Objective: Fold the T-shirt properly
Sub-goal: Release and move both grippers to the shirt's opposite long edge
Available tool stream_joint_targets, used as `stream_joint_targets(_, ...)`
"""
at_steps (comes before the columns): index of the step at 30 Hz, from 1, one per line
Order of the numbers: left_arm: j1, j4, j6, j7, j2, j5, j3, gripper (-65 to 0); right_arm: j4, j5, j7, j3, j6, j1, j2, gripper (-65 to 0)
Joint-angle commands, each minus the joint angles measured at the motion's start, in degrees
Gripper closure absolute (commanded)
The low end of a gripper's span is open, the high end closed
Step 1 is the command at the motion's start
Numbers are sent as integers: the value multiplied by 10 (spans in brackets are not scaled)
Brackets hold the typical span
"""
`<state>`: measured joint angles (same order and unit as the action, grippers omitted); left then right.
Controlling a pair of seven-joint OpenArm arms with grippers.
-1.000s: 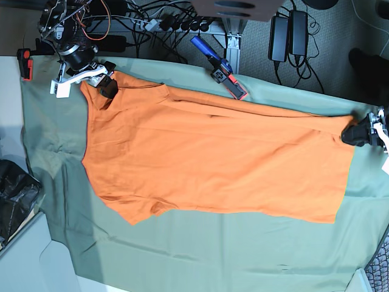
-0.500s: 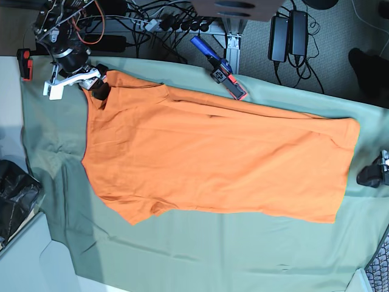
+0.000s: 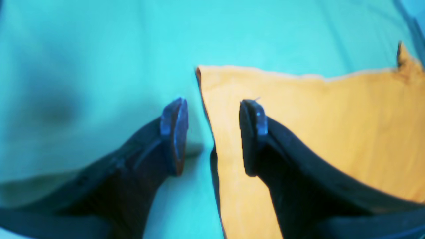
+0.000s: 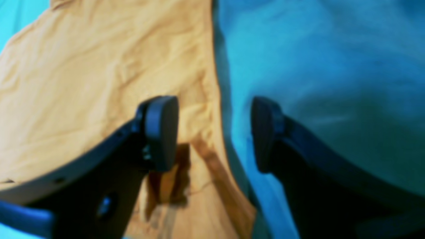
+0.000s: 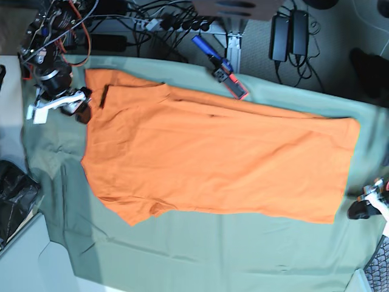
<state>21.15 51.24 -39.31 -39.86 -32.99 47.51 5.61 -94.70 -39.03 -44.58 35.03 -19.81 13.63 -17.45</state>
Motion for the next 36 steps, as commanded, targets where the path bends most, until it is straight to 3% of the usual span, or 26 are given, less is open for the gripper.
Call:
stream_joint_targets(1, 32, -15, -7, 26, -2, -1, -4, -289, -9, -8, 10, 4, -47, -3, -10, -349)
stream_joint_targets(4, 68, -92, -7, 65, 20, -42, -19, -289, -9, -9, 10, 4, -47, 4, -10, -349)
stream_joint_targets(8, 97, -176, -7, 90, 45, -52, -20, -289, -9, -9, 9, 4, -47, 5, -10, -349)
stream_joint_targets(19, 102, -188, -7, 36, 83, -13, -20, -289, -9, -10, 9, 4, -47, 10, -10, -349)
stream_joint_targets(26, 103, -161, -7, 11, 84, 9, -20, -281, -9, -11, 10, 4, -47, 10, -10, -349)
stream_joint_targets(27, 103, -156, -7, -2, 84, 17, -20, -251, -9, -11, 11, 4, -47, 10, -10, -349)
stream_joint_targets(31, 103, -147, -7, -22, 83, 52, -20, -6, -9, -14, 11, 4, -47, -13, -13, -349)
stream_joint_targets(36, 103, -147, -7, -22, 78, 59, -20, 0, -6, 9, 20, 4, -47, -70, -31, -349)
